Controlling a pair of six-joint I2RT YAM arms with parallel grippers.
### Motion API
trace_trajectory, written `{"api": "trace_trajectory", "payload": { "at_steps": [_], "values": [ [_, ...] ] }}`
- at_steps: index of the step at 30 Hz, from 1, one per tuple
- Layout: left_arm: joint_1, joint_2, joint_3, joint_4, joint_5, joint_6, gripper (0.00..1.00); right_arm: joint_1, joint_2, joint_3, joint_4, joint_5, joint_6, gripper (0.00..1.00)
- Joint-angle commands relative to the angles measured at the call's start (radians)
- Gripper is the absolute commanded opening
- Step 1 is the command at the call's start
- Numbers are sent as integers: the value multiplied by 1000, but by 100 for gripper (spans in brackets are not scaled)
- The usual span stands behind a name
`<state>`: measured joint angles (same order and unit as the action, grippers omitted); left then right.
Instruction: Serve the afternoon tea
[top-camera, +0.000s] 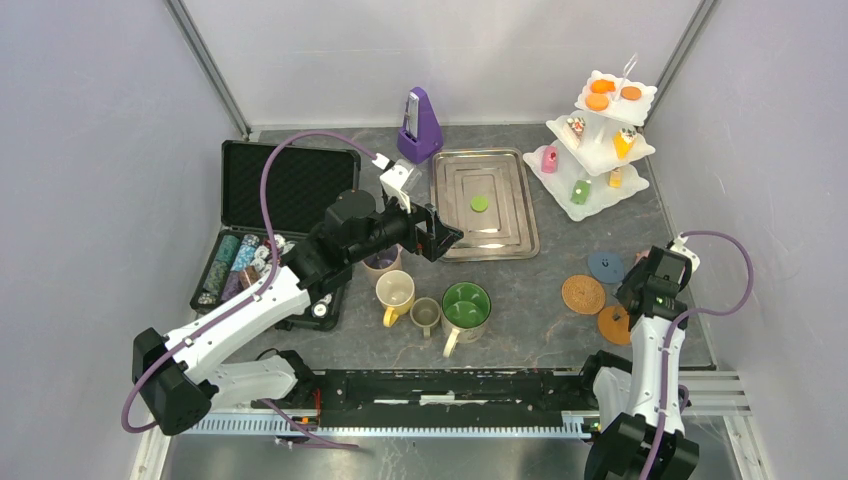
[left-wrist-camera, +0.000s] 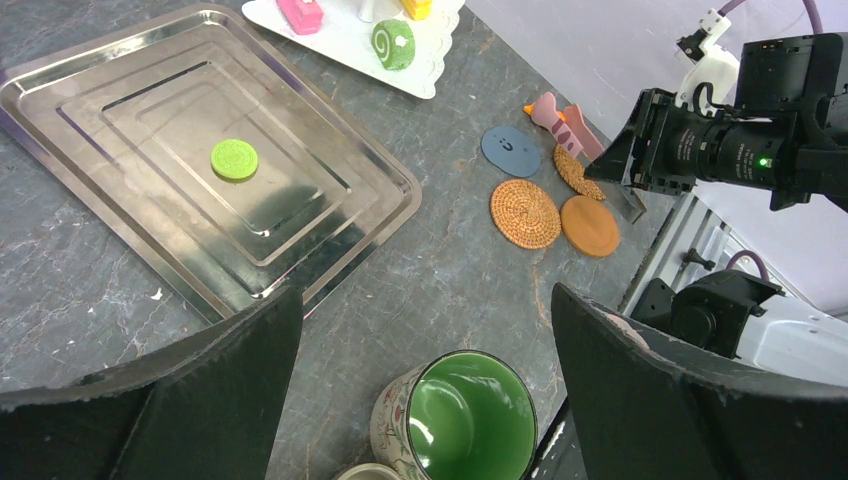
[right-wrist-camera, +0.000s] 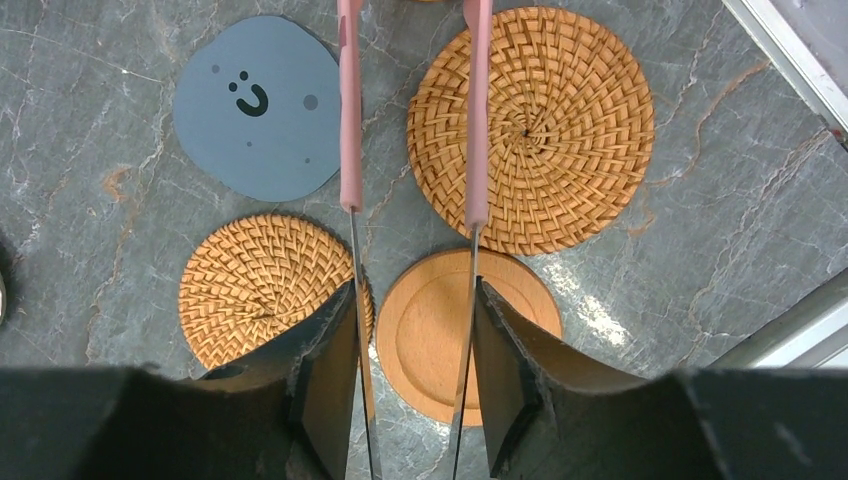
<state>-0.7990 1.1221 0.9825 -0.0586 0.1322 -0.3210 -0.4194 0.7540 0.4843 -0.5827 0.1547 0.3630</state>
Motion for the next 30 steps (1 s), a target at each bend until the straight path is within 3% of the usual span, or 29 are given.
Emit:
{"api": "trace_trajectory", "payload": {
  "at_steps": [1,9,24,30],
  "values": [
    [-5,1,15,19,-17,59,99,-2,10,8,52,-1,-17,40],
    [-5,5,18,16,-20,62,99,-2,-3,36,41,-30,-41,27],
    [-6,-6,21,10,-20,66,99,-2,-40,103,31,-87,-110,16],
    [-6,-14,26,3,-31,74,99,-2,-38,200,39,-124,-155,14]
  ]
}}
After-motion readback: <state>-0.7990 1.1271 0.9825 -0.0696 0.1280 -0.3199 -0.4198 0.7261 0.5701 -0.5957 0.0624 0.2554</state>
